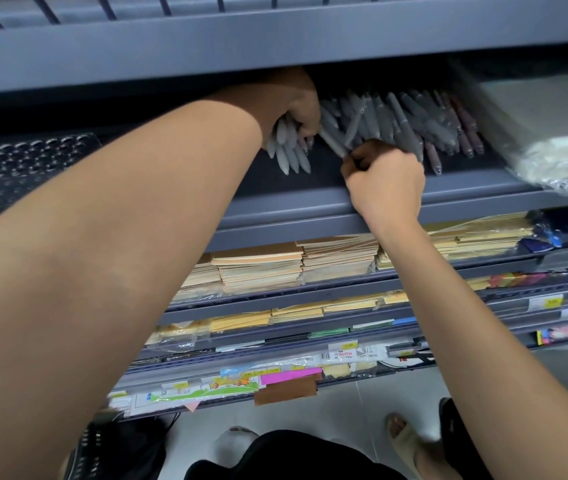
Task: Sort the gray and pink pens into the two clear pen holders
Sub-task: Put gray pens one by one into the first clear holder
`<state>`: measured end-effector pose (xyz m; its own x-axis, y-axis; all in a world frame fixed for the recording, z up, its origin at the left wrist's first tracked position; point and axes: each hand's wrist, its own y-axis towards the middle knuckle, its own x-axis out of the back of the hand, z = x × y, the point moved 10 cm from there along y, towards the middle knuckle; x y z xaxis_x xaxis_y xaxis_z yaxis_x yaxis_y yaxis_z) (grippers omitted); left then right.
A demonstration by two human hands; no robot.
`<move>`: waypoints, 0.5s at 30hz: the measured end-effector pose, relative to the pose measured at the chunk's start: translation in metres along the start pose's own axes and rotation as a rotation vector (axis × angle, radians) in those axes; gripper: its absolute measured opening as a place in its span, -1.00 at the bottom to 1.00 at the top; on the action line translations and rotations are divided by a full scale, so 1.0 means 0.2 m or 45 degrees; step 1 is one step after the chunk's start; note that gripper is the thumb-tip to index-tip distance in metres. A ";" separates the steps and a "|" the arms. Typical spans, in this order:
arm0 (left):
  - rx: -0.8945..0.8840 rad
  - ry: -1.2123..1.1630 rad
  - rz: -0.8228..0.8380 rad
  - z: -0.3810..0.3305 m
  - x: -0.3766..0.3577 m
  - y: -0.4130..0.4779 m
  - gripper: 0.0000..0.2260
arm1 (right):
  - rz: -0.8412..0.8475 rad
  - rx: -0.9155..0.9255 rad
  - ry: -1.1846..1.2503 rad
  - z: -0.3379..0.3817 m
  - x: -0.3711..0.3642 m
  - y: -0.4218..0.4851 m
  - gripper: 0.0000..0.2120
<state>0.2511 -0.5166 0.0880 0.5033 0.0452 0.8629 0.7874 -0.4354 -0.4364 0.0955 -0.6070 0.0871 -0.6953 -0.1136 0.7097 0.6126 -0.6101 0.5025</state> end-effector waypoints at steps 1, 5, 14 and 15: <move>0.020 0.006 0.020 0.01 -0.01 0.01 -0.78 | -0.005 -0.004 0.018 0.00 0.01 0.00 -0.83; 0.071 -0.046 -0.008 0.06 -0.02 0.03 -0.67 | -0.015 -0.004 0.060 0.00 0.03 -0.02 -0.82; 0.067 -0.137 -0.010 0.09 -0.01 0.04 -0.78 | -0.007 -0.018 0.101 0.00 0.04 -0.03 -0.81; 0.066 -0.140 -0.017 0.10 -0.01 0.04 -0.81 | -0.009 -0.018 0.105 0.00 0.04 -0.03 -0.80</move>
<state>0.2634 -0.5019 0.0786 0.5262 0.1502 0.8370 0.8103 -0.3872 -0.4399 0.0860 -0.6045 0.0893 -0.7286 -0.1730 0.6627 0.6026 -0.6218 0.5002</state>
